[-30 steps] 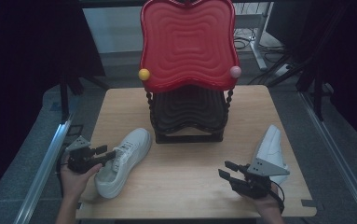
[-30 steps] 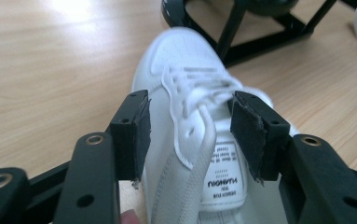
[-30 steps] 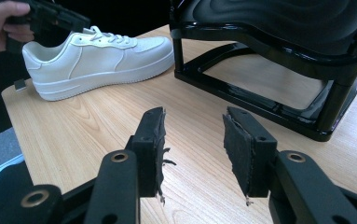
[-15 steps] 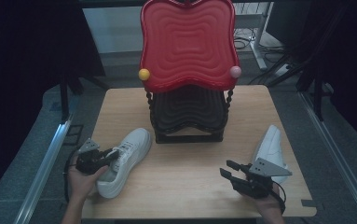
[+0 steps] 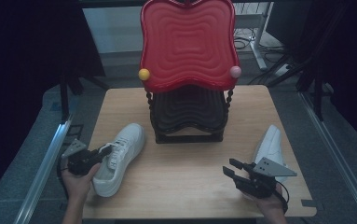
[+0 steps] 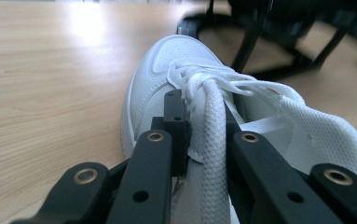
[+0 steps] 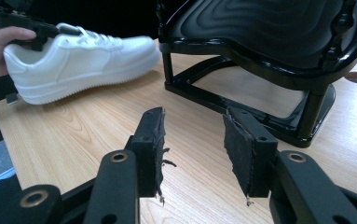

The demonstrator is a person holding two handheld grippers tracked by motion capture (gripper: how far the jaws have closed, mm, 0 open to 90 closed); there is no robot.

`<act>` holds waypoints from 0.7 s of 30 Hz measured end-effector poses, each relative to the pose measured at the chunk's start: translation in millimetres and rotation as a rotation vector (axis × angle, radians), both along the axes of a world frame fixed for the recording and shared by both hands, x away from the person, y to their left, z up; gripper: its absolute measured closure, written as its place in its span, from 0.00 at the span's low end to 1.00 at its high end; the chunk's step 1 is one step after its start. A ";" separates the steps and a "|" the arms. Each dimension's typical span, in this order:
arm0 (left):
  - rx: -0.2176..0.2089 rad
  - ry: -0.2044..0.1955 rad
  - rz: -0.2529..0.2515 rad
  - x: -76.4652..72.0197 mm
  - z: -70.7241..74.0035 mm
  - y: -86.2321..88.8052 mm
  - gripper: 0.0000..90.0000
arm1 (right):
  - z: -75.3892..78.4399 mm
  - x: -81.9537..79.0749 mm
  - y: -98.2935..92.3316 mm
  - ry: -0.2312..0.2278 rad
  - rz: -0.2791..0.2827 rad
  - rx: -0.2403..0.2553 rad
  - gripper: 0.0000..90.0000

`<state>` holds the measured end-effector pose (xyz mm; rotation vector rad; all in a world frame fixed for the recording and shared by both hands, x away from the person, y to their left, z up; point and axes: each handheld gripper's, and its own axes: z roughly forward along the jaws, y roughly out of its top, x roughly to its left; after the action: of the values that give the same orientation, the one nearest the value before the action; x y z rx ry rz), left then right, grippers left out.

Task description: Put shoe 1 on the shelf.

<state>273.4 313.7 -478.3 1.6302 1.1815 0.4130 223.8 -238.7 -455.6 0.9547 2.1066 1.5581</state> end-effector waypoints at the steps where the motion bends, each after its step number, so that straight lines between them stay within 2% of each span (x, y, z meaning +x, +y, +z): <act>1: -0.045 -0.012 0.011 -2.3 1.2 3.4 0.91 | 0.5 -0.5 -0.5 0.003 -0.003 0.003 0.64; 4: -0.157 -0.064 0.037 -9.6 5.9 10.1 0.91 | 1.5 -0.9 -2.1 -0.001 -0.005 0.011 0.64; 8: -0.253 -0.117 0.056 -15.8 16.1 13.7 0.91 | 3.1 -1.5 -2.9 -0.003 -0.005 0.020 0.64; 14: -0.331 -0.167 0.072 -18.2 30.4 14.3 0.91 | 3.6 -2.4 -3.4 -0.001 -0.001 0.019 0.63; 21: -0.389 -0.222 0.076 -15.8 50.7 16.0 0.91 | 4.2 -2.5 -4.9 0.001 0.000 0.021 0.63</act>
<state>257.6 329.7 -427.6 1.1760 1.0802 0.3745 221.3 -243.6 -451.4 0.9627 2.0946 1.5826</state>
